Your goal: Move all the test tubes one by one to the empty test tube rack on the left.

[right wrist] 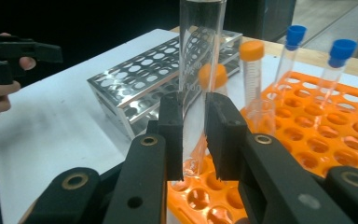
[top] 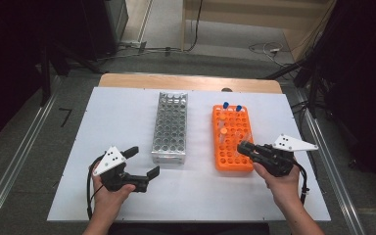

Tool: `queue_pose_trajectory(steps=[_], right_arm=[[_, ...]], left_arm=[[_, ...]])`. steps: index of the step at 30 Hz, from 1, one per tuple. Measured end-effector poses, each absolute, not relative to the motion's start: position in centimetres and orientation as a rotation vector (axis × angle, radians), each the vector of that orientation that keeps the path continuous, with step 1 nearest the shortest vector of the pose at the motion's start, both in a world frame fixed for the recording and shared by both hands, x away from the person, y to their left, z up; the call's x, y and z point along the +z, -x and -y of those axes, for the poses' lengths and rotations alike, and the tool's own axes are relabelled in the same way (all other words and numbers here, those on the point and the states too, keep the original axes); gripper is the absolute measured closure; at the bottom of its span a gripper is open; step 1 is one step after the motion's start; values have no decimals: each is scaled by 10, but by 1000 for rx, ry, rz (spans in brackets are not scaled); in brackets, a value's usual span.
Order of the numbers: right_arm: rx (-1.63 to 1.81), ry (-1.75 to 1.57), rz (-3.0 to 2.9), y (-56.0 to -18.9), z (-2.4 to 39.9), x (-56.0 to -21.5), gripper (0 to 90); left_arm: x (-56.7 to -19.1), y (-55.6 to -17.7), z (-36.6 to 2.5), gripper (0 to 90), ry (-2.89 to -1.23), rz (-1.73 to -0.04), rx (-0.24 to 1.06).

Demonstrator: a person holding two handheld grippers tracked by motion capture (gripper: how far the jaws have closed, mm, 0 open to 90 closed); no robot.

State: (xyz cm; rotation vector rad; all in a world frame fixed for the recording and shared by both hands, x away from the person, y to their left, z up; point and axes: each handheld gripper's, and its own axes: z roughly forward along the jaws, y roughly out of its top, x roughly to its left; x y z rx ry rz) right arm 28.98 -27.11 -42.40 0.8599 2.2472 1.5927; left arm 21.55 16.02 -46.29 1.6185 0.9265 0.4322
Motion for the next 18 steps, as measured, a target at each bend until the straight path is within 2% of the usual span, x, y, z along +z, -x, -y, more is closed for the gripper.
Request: queue_pose_trajectory(steps=[18], right_arm=[[1617, -757, -2354, -278, 241, -431, 743]], left_arm=[[-459, -214, -145, 50, -1639, -944, 438]])
